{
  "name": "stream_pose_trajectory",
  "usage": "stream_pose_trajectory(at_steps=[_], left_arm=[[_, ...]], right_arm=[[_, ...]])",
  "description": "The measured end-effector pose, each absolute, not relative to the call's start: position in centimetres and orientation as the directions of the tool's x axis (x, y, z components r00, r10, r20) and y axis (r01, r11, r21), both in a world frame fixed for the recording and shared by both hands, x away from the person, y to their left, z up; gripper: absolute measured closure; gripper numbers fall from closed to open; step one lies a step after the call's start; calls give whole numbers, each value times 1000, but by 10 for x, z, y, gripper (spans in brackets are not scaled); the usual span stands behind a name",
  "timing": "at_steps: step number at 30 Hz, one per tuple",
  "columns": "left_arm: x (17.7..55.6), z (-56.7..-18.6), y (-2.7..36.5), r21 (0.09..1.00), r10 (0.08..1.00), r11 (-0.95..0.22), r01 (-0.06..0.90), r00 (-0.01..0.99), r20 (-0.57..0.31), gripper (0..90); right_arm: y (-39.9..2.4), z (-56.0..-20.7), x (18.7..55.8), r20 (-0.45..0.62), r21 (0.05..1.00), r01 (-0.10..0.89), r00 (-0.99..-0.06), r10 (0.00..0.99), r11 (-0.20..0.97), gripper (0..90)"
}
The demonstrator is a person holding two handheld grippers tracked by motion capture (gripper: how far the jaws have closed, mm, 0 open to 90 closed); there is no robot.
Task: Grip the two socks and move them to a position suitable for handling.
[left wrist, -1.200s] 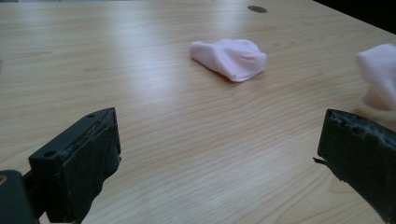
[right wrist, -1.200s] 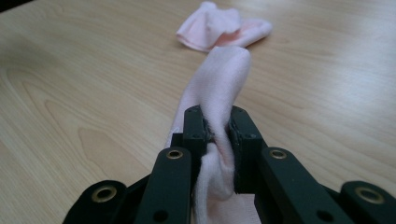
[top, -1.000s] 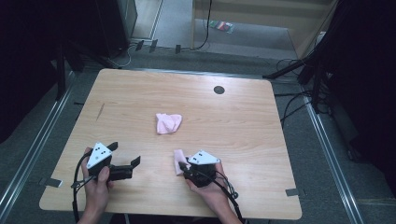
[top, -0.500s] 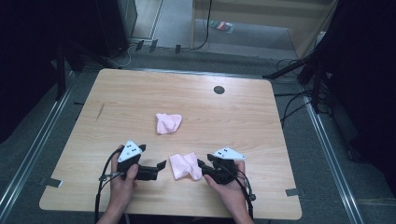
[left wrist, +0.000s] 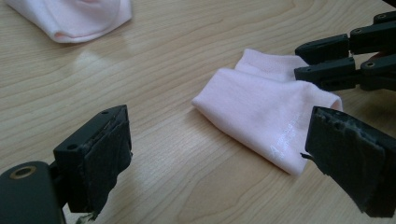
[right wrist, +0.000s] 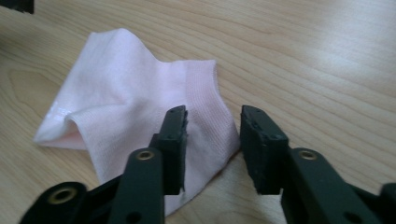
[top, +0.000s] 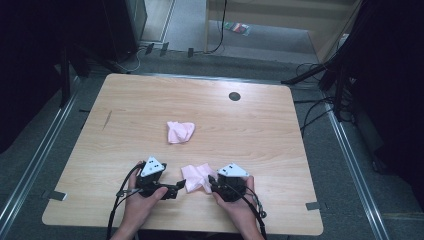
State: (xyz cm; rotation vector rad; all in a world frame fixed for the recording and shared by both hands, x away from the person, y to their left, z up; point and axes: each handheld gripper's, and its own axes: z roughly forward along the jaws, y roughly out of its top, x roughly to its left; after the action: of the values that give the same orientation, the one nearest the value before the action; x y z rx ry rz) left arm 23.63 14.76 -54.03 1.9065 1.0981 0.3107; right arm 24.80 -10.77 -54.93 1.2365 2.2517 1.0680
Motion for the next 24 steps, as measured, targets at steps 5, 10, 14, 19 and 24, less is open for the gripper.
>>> stream_pose_trajectory(at_steps=[5, 10, 14, 19, 24], left_arm=[[236, -541, 151, 795, 796, -202, 572, 569, -207, 76], [234, -544, 146, 791, 782, -220, 571, 588, -208, 76], [230, -545, 137, 790, 765, -250, 560, 614, -194, 76], [224, -545, 121, 786, 758, -278, 552, 629, -173, 45], [221, -548, 99, 751, 773, -336, 568, 622, -125, 52]], right_arm=[[-106, -548, 246, 45, 760, 550, -576, 816, 347, 837], [-104, -527, 248, 127, 781, 551, -599, 790, 292, 844], [-101, -498, 246, 176, 810, 529, -629, 757, 251, 844], [-93, -478, 242, 197, 825, 511, -660, 725, 242, 842], [-90, -468, 237, 236, 831, 514, -671, 703, 212, 841]])
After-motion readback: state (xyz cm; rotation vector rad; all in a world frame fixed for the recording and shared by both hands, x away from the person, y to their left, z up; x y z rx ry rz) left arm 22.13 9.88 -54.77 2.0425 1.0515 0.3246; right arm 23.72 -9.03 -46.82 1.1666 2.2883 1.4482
